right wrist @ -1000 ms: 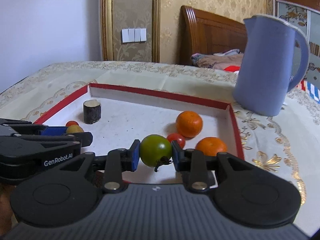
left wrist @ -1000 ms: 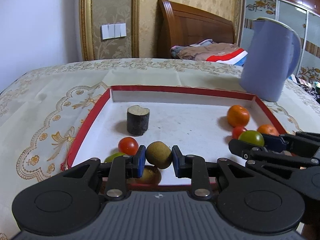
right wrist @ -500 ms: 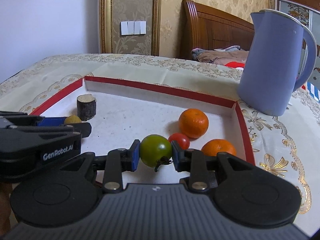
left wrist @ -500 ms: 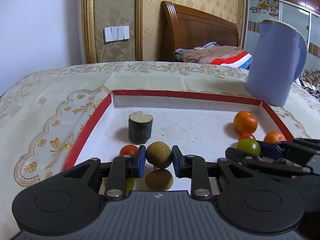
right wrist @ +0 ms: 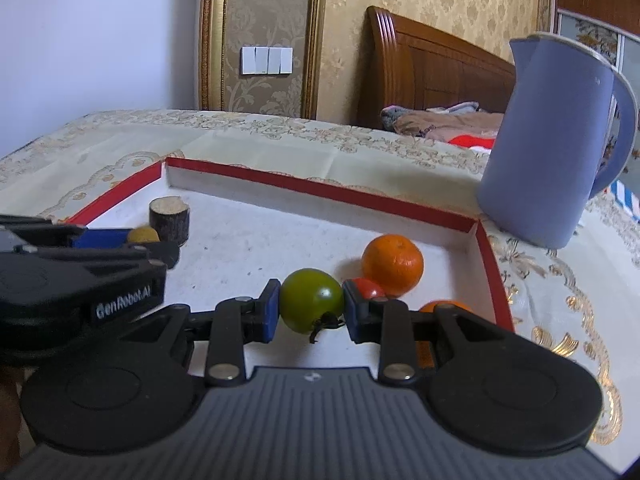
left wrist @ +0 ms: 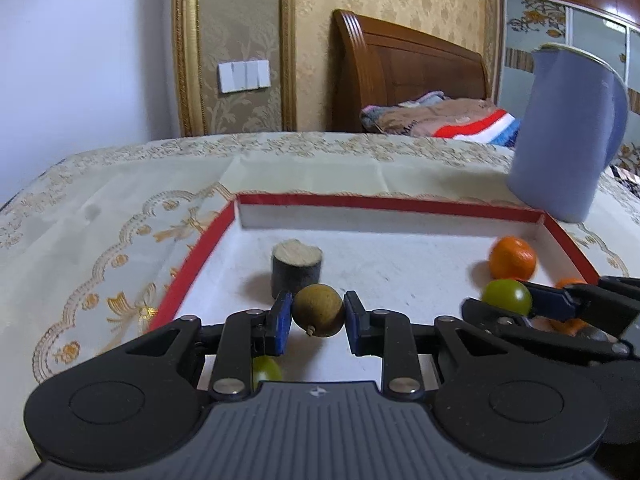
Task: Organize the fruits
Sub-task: 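Carry the brown fruit and green tomato over the tray with both grippers, then open the left gripper to drop the brown fruit into the tray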
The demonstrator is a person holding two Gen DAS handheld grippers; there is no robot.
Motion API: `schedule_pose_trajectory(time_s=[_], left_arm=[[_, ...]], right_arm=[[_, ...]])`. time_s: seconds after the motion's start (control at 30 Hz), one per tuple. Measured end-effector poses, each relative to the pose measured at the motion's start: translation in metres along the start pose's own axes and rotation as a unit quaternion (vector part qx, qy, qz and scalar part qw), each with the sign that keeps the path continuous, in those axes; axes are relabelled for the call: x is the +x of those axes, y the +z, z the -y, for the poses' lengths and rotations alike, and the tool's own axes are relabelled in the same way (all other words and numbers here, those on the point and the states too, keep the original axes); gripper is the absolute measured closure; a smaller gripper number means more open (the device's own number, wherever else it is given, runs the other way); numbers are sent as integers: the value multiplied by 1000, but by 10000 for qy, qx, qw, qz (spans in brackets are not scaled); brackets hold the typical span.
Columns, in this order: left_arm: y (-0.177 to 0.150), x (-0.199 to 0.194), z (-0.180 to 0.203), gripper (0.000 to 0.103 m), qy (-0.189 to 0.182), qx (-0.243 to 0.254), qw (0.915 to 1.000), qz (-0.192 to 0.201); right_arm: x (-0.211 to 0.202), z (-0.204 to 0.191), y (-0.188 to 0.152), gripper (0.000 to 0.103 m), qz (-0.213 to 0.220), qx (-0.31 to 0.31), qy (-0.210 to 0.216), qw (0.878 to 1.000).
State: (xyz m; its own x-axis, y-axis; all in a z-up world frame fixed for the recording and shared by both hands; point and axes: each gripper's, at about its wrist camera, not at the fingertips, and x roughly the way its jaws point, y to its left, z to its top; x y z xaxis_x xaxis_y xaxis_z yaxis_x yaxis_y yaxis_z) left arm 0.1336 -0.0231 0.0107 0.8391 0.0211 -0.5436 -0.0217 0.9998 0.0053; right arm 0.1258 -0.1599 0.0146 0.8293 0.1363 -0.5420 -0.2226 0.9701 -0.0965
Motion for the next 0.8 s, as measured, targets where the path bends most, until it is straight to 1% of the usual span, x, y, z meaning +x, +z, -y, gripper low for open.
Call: schedule_pose_trajectory(time_s=[0.13, 0.2, 0.27, 0.33, 0.5, 0.63, 0.73, 0.8], left_arm=[[3, 7, -1, 76, 259, 129, 9995, 115], [3, 8, -3, 76, 366, 150, 9991, 156], [2, 6, -7, 76, 278, 57, 9994, 175], [2, 4, -10, 76, 225, -5, 9996, 185], [-3, 0, -5, 76, 232, 145, 9993, 255], [-6, -1, -3, 76, 182, 194, 9992, 282], [-8, -1, -1, 76, 220, 288, 9988, 318], [-8, 0, -3, 76, 196, 256, 9989, 326]], right_arm=[[4, -2, 4, 73, 21, -15, 42, 10000], [6, -3, 5, 73, 5, -17, 170, 9999], [9, -2, 4, 73, -99, 19, 254, 9996], [15, 0, 3, 73, -240, 107, 195, 9995], [21, 15, 4, 72, -356, 474, -29, 9982], [21, 17, 2, 72, -333, 481, -33, 9983], [21, 16, 1, 72, -317, 477, -47, 9983], [21, 18, 1, 72, -316, 537, -28, 9981]])
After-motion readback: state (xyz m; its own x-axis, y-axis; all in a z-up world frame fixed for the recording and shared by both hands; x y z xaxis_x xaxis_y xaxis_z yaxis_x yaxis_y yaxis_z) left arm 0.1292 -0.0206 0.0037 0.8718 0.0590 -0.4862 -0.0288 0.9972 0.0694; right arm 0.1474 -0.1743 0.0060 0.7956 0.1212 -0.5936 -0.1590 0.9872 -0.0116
